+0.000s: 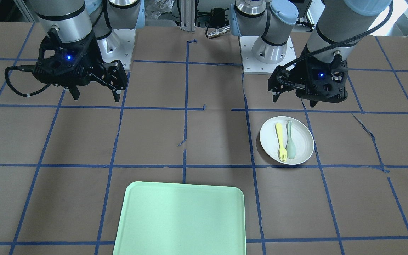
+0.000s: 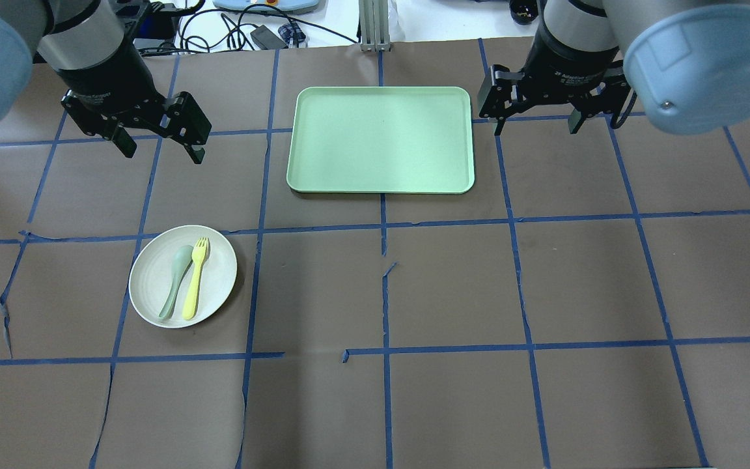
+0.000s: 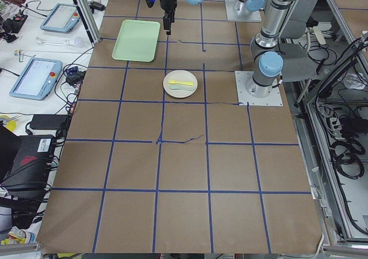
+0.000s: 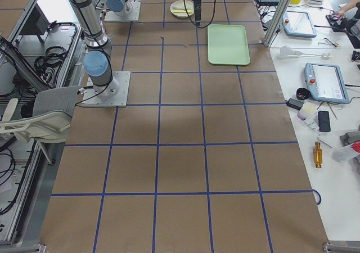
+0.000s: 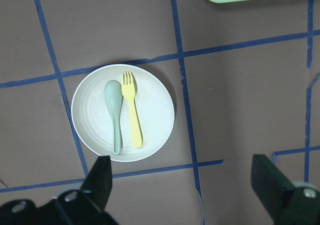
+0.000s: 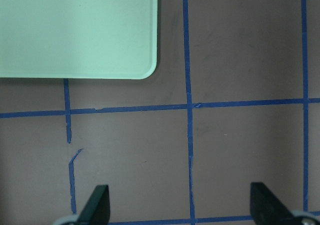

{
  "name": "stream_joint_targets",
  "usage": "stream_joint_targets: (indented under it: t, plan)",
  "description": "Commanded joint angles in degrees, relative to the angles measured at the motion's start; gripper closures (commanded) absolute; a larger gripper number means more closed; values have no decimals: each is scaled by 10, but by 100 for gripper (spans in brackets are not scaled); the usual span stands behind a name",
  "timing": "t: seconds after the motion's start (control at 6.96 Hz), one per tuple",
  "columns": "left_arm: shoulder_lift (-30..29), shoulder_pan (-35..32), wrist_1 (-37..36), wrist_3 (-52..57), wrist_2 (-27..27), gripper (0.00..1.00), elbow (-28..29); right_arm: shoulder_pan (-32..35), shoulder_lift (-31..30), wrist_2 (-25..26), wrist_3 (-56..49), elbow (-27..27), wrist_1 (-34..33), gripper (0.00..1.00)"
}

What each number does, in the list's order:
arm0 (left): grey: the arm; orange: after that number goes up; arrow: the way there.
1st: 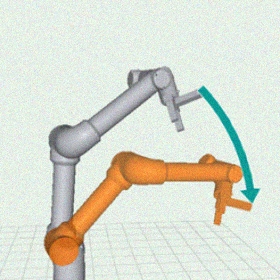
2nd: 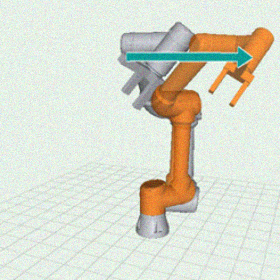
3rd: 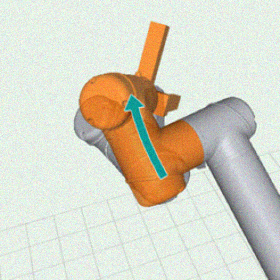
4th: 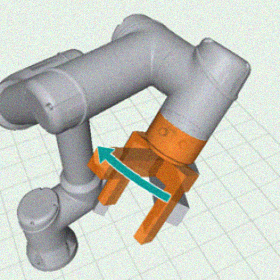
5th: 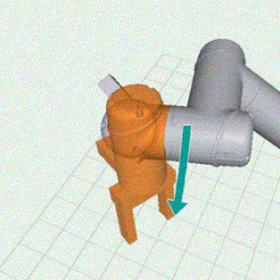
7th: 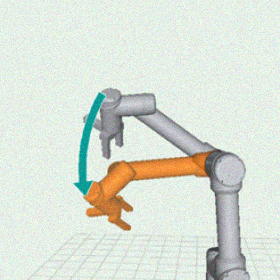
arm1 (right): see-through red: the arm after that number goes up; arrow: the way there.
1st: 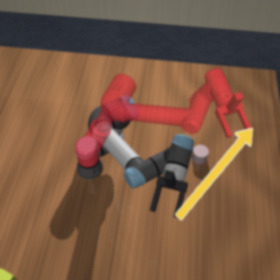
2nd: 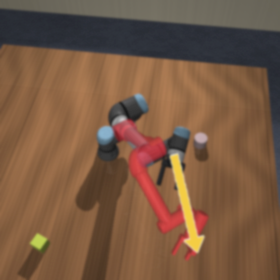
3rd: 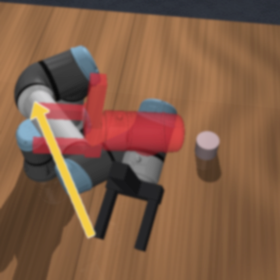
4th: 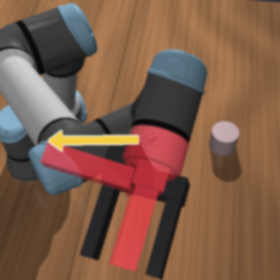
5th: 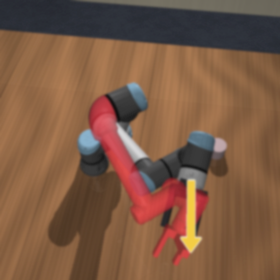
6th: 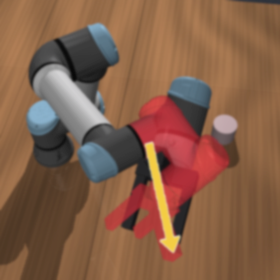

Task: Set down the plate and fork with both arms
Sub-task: 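Move the left gripper toward the white plate while the right gripper waits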

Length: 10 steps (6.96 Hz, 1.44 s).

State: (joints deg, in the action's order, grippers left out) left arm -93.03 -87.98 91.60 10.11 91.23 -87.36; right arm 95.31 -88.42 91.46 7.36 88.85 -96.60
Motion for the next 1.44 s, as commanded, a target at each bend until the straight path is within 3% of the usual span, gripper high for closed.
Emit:
stream_joint_targets:
  t: [0.0, 1.29]
  plan:
    - [0, 1, 2, 0, 1, 0, 0, -19, -4, 2, -1, -6, 4, 0]
    - [8, 8, -6, 0, 4, 0, -24, -20, -6, -1, 1, -11, 25, 0]
